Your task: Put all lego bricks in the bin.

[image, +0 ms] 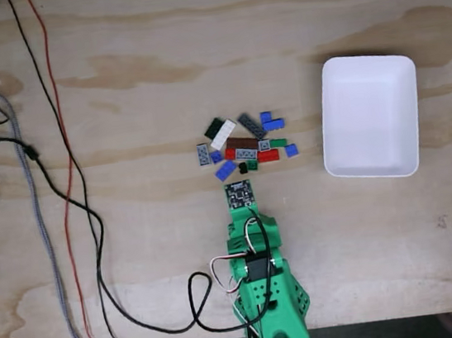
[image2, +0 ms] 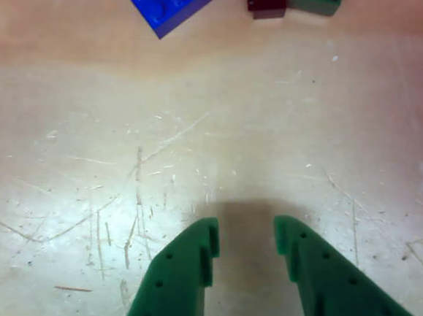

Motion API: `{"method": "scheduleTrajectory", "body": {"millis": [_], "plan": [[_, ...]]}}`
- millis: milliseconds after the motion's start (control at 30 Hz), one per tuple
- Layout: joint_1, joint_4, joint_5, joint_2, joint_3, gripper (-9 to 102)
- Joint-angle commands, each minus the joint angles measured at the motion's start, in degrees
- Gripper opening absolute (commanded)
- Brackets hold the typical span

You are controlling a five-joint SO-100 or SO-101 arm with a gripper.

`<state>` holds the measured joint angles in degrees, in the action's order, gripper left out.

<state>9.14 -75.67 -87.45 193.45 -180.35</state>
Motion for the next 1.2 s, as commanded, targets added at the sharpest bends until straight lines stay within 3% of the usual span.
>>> {"method": "scheduleTrajectory", "body": {"millis": [0,1033,1167], "plan": [[-8.8,-0.4,2.9,-0.6,0.0,0],[-7.8,0.0,2.4,-0.2,0.4,0],[-3.1,5.5,10.4,-17.2,13.4,1]]}}
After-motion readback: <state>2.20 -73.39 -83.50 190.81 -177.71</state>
